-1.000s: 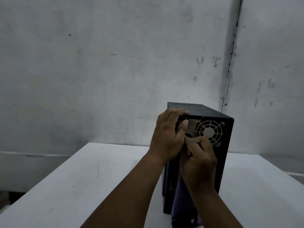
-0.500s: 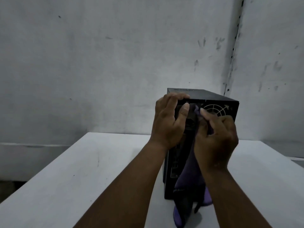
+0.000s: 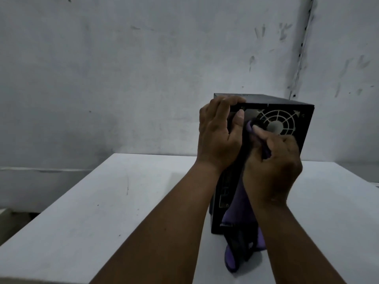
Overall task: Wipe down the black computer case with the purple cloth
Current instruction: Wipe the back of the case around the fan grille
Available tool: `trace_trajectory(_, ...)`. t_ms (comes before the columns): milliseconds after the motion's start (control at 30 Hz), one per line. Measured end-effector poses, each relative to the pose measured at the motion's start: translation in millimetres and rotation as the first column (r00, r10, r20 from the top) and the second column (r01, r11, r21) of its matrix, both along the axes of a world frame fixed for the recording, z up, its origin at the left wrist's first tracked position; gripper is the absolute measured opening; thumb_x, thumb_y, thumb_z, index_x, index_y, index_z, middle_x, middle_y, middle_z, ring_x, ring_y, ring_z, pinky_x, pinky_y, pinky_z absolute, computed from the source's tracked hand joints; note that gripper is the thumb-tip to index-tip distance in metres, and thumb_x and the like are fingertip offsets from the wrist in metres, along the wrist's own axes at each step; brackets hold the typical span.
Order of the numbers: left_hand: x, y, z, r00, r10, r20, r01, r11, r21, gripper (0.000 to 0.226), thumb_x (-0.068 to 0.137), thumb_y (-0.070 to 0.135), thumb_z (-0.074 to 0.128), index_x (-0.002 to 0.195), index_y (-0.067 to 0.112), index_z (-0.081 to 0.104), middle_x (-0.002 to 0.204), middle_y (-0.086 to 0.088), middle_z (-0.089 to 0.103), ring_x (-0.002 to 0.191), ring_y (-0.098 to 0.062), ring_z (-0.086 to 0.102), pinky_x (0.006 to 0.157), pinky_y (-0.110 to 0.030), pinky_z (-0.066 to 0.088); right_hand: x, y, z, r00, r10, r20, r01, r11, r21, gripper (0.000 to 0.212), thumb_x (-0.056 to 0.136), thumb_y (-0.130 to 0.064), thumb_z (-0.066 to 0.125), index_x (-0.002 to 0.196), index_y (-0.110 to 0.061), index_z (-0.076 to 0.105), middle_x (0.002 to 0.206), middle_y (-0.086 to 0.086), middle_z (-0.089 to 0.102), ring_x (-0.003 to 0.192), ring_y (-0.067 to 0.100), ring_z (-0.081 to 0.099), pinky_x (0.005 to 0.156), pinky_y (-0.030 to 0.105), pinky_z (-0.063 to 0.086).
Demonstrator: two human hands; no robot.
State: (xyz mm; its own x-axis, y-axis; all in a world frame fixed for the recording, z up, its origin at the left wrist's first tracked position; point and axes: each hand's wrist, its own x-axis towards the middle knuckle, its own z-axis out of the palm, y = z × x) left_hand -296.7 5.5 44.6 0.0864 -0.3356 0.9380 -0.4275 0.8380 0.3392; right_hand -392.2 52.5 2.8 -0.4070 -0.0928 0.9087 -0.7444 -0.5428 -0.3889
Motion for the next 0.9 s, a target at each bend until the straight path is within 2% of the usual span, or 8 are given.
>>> trace_trajectory(67, -1.2, -3.2, -1.1, 1.0, 0.008, -0.011, -0.008, 1.0, -0.027, 0.023, 0.1, 0.014, 0.059, 0.122, 0.016, 0.064, 0.125, 0.008, 0.058, 0.116, 0.004, 0.042, 0.099, -0.045, 0.048, 7.2, -0.6, -9.3, 1.0, 0.021, -0.01, -0.021, 0.999, 0.025, 0.019, 0.092, 0.002, 0.07, 0.111, 0.002, 0.076, 0.095, 0.014, 0.067, 0.089, -0.001, 0.048, 0.085, -0.001, 0.037)
trace_trajectory(167, -3.8, -7.2, -1.9, 0.999, 0.027, -0.031, -0.029, 0.997, -0.068, 0.023, 0.1, 0.014, 0.058, 0.122, 0.015, 0.064, 0.124, 0.006, 0.059, 0.116, 0.012, 0.038, 0.102, -0.046, 0.045, 12.5, 1.7, -41.7, 0.995, 0.065, -0.078, -0.056, 0.992, 0.109, 0.013, 0.091, 0.007, 0.071, 0.102, 0.005, 0.076, 0.084, 0.009, 0.059, 0.074, 0.004, 0.046, 0.072, 0.001, 0.038)
trace_trajectory(267, -6.8, -8.6, -2.0, 0.999, 0.032, -0.043, -0.036, 0.995, -0.093, 0.023, 0.099, 0.014, 0.056, 0.121, 0.013, 0.065, 0.123, 0.004, 0.06, 0.116, 0.009, 0.04, 0.104, -0.045, 0.043, 13.1, 5.8, -63.6, 0.988, 0.1, -0.12, -0.076, 0.979, 0.191, 0.013, 0.091, 0.001, 0.073, 0.103, 0.004, 0.076, 0.082, 0.007, 0.057, 0.071, 0.006, 0.045, 0.065, 0.007, 0.041)
trace_trajectory(367, -7.7, -9.3, -3.3, 0.999, 0.036, -0.033, -0.039, 0.995, -0.089, 0.025, 0.099, 0.017, 0.053, 0.121, 0.013, 0.065, 0.123, 0.003, 0.06, 0.117, -0.005, 0.048, 0.103, -0.046, 0.043, 9.8, 8.3, -47.6, 0.995, 0.03, -0.094, -0.025, 0.998, 0.058, 0.014, 0.097, -0.002, 0.066, 0.104, 0.003, 0.076, 0.081, 0.007, 0.056, 0.075, 0.001, 0.039, 0.071, 0.002, 0.037)
trace_trajectory(500, -6.9, -8.6, -3.5, 0.999, 0.029, -0.032, -0.032, 0.997, -0.075, 0.024, 0.099, 0.014, 0.056, 0.121, 0.013, 0.065, 0.123, 0.003, 0.059, 0.116, -0.006, 0.047, 0.102, -0.047, 0.044, 8.0, 2.3, -24.6, 0.999, 0.002, -0.04, -0.003, 1.0, -0.03, 0.023, 0.101, -0.012, 0.059, 0.106, 0.001, 0.078, 0.082, 0.011, 0.059, 0.077, 0.002, 0.04, 0.074, 0.001, 0.035)
trace_trajectory(600, -7.1, -10.2, -3.8, 0.999, 0.044, -0.023, -0.046, 0.995, -0.086, 0.024, 0.098, 0.015, 0.055, 0.121, 0.013, 0.064, 0.123, 0.003, 0.06, 0.118, -0.015, 0.053, 0.104, -0.044, 0.04, 12.3, 0.6, -46.7, 0.997, 0.035, -0.072, -0.033, 0.999, 0.027, 0.017, 0.097, -0.006, 0.065, 0.101, 0.004, 0.078, 0.079, 0.01, 0.055, 0.072, 0.004, 0.039, 0.07, 0.002, 0.035)
trace_trajectory(733, -8.7, -9.6, -3.2, 0.998, 0.047, -0.033, -0.05, 0.994, -0.098, 0.023, 0.098, 0.012, 0.056, 0.119, 0.012, 0.065, 0.121, 0.002, 0.061, 0.118, -0.015, 0.054, 0.105, -0.042, 0.039, 11.7, 3.5, -79.0, 0.993, 0.088, -0.085, -0.076, 0.987, 0.139, 0.014, 0.09, 0.004, 0.075, 0.104, 0.004, 0.077, 0.077, 0.009, 0.056, 0.068, 0.007, 0.043, 0.066, 0.004, 0.037)
trace_trajectory(900, -8.1, -11.3, -2.8, 0.998, 0.056, -0.027, -0.058, 0.993, -0.107, 0.025, 0.097, 0.016, 0.054, 0.119, 0.011, 0.065, 0.121, 0.0, 0.062, 0.117, -0.017, 0.055, 0.103, -0.042, 0.04, 8.1, 6.3, -47.3, 1.0, -0.001, -0.021, 0.001, 1.0, 0.008, 0.012, 0.096, -0.005, 0.073, 0.104, 0.0, 0.079, 0.078, 0.008, 0.057, 0.069, 0.004, 0.04, 0.066, 0.003, 0.033)
